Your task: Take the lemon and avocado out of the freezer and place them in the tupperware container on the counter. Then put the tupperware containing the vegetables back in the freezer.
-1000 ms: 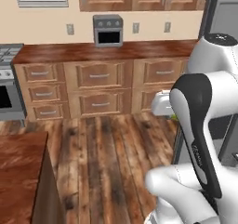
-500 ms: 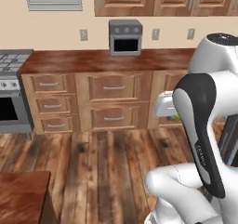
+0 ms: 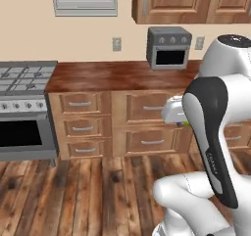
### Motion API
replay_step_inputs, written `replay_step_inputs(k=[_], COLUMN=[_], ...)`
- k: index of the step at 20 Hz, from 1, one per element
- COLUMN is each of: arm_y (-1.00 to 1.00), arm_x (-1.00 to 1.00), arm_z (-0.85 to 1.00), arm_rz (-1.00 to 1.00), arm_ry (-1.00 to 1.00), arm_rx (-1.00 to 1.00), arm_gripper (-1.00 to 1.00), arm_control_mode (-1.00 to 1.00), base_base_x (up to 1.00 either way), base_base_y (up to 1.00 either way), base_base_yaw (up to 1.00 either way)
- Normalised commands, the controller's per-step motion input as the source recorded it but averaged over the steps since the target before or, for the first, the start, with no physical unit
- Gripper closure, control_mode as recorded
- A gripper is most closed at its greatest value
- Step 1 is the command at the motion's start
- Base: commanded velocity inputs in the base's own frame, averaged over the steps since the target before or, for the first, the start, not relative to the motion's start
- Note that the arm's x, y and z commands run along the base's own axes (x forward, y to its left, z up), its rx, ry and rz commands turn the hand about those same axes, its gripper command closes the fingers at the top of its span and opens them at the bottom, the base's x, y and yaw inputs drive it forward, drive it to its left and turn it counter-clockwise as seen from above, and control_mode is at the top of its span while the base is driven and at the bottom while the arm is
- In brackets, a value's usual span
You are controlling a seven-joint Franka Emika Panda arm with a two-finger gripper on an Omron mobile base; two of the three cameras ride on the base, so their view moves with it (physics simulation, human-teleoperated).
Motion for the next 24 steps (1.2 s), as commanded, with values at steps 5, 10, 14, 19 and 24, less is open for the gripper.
replay_step_inputs(k=[5, 10, 14, 19, 24], arm_y=[0.0, 0.0, 0.0, 0.0, 0.0], arm_x=[0.0, 0.0, 0.0, 0.0, 0.0], arm_z=[0.0, 0.0, 0.0, 0.0, 0.0], arm_rz=[0.0, 0.0, 0.0, 0.0, 0.0], arm_ry=[0.0, 0.0, 0.0, 0.0, 0.0], arm_rx=[0.0, 0.0, 0.0, 0.0, 0.0], arm_gripper=[1.0, 1.0, 1.0, 1.0, 1.0], arm_control_mode=[1.0, 1.0, 1.0, 1.0, 1.0], base_base_x=[1.0, 1.0, 1.0, 1.0, 0.77], base_base_y=[0.42, 0.21, 0.04, 0.0, 0.0], base_base_yaw=[0.16, 0.42, 0.56, 0.67, 0.82])
